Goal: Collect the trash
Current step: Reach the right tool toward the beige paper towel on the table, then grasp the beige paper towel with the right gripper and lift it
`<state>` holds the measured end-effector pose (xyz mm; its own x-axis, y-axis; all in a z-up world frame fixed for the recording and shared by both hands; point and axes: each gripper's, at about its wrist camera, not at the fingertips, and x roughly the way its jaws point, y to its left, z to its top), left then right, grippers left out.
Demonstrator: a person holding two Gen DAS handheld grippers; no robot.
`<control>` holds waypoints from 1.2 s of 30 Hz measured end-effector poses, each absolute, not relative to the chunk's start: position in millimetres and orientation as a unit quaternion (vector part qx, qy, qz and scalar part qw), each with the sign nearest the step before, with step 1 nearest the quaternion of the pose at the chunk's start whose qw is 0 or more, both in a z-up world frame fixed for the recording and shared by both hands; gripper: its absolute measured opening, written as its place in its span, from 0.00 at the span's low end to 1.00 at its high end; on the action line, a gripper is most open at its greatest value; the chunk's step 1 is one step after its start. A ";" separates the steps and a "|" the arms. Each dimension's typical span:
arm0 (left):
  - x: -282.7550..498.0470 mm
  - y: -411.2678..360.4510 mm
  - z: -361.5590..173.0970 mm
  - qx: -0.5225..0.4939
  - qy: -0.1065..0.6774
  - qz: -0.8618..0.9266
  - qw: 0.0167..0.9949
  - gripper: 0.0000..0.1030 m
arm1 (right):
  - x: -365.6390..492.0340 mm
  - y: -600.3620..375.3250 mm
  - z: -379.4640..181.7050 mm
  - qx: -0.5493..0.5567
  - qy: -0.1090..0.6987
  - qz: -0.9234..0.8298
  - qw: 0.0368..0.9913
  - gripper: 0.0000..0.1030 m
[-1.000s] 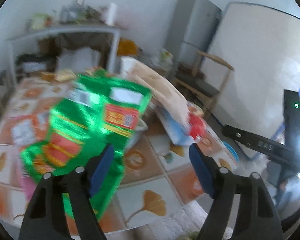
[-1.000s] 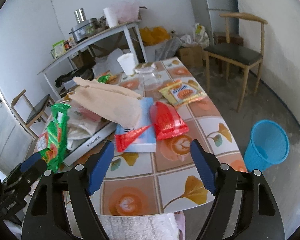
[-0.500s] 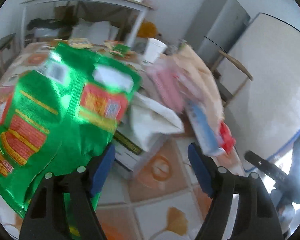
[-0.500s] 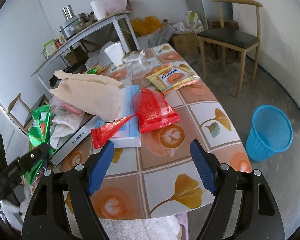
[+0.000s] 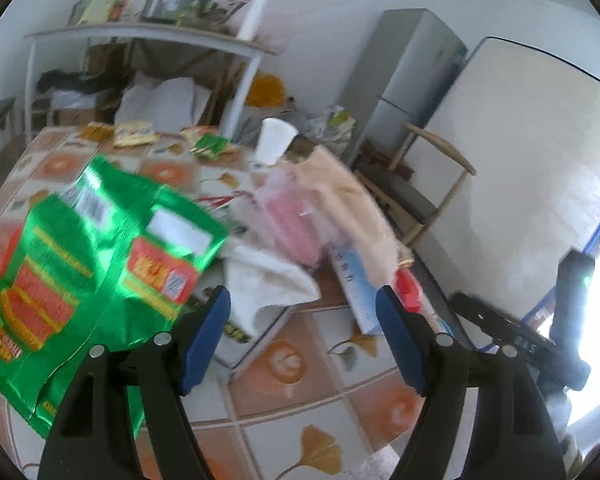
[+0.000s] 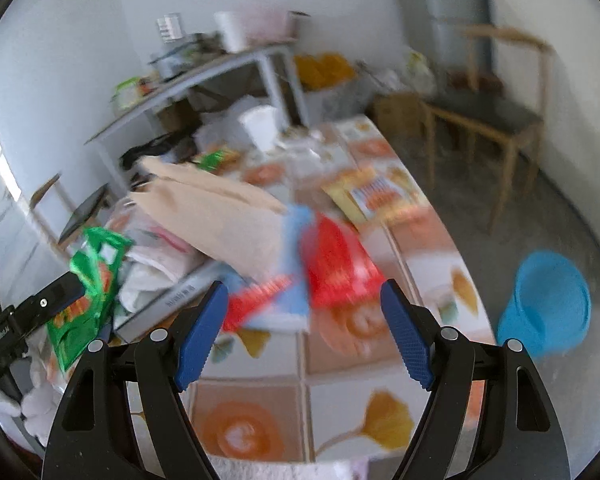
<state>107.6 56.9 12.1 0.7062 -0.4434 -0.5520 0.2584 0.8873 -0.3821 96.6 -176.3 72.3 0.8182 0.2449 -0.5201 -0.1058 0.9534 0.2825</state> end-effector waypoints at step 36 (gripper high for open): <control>127.7 33.3 15.5 -0.150 0.336 -0.220 0.904 0.54 | 201.2 -168.3 117.5 0.137 0.285 0.364 0.876 0.00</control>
<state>127.7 33.3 15.5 0.6779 -0.4982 -0.5405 0.2964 0.8581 -0.4193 201.2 -168.3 117.5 0.5722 0.7164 -0.3993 -0.5606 0.6970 0.4472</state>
